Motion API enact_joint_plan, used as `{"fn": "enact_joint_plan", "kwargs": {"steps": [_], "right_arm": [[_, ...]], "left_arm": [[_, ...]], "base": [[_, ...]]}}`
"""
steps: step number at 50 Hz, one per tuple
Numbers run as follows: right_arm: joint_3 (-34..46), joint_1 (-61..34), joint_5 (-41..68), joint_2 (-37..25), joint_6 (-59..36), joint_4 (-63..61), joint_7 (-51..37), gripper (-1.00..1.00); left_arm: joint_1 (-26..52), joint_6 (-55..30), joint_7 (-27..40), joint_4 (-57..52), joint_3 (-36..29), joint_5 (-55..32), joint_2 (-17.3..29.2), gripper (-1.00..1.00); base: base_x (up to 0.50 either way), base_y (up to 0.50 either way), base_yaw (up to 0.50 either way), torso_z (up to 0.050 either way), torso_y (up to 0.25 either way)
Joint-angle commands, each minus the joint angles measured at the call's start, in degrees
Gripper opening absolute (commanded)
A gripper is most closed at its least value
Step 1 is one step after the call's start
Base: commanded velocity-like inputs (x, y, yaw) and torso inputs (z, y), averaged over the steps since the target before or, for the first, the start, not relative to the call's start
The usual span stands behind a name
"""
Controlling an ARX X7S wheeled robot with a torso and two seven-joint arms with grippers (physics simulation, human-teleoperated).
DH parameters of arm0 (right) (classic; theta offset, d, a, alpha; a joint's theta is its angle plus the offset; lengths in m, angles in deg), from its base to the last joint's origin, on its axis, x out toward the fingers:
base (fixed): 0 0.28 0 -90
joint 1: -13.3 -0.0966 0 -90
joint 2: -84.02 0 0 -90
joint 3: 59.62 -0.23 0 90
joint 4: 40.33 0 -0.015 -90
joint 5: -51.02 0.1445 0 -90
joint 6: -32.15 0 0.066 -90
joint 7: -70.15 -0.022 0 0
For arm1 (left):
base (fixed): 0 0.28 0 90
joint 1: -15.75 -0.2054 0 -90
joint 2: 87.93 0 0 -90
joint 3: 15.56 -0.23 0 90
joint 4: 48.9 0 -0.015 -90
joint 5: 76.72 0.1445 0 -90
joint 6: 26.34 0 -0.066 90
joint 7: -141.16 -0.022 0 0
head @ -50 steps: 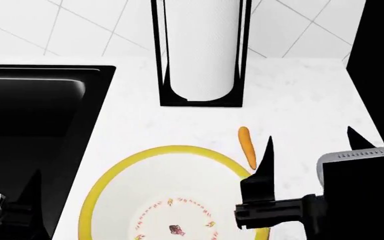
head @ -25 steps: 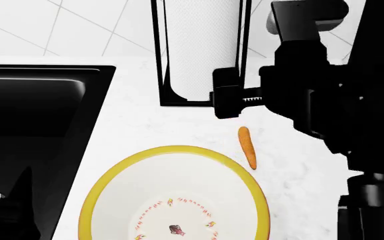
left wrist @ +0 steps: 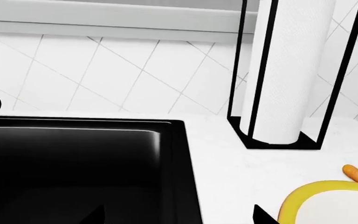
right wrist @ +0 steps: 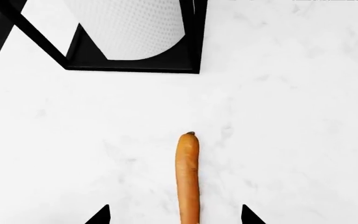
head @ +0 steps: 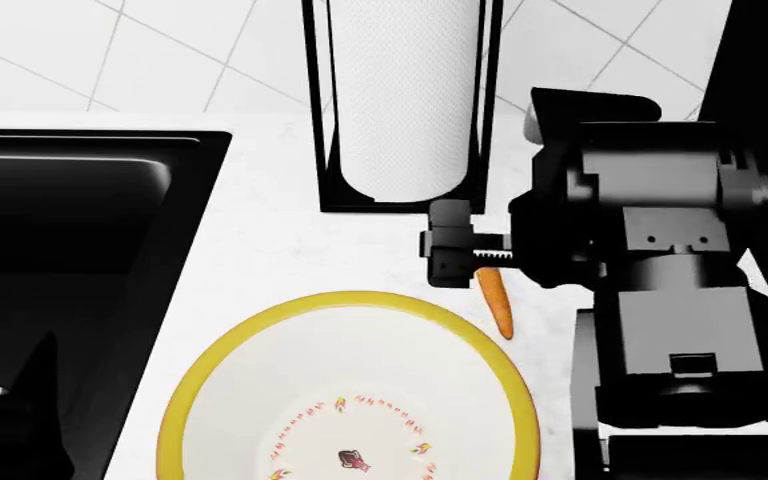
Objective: There is a mixed pile of frozen fruits and vegetables on the counter. Locate all the frozen vegetables and place the items in a bowl on the counter. Take all the frozen fruits and defrost them in a running sink.
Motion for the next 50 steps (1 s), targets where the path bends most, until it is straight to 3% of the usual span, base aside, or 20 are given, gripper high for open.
{"fn": "enact_joint_plan", "kwargs": {"steps": [1,17,26,50], "right_arm": [[-7.8,-2.4,-6.8,2.5,3.7,4.0,1.6,1.00],[-7.5,-4.1,-8.4,3.2,12.0,4.0,0.2,1.00],[-6.8,-2.9,-8.5,3.3,10.2,4.0,0.5,1.00],[-6.2,-2.5,-8.6,3.1,13.9,4.0,-3.1,1.00]], "left_arm": [[-0.2,1.2,-0.6,0.2,0.5,-0.6,0.0,1.00],[-0.5,3.1,-1.2,0.5,0.9,-0.8,0.2,1.00],[-0.8,4.4,-2.0,0.0,0.1,-0.1,1.0,1.00],[-1.1,5.2,-1.7,-0.7,-0.1,0.0,2.2,1.00]], "base": [[0.00,0.00,0.00,0.000,0.000],[0.00,0.00,0.00,0.000,0.000],[0.00,0.00,0.00,0.000,0.000],[0.00,0.00,0.00,0.006,-0.111]]}}
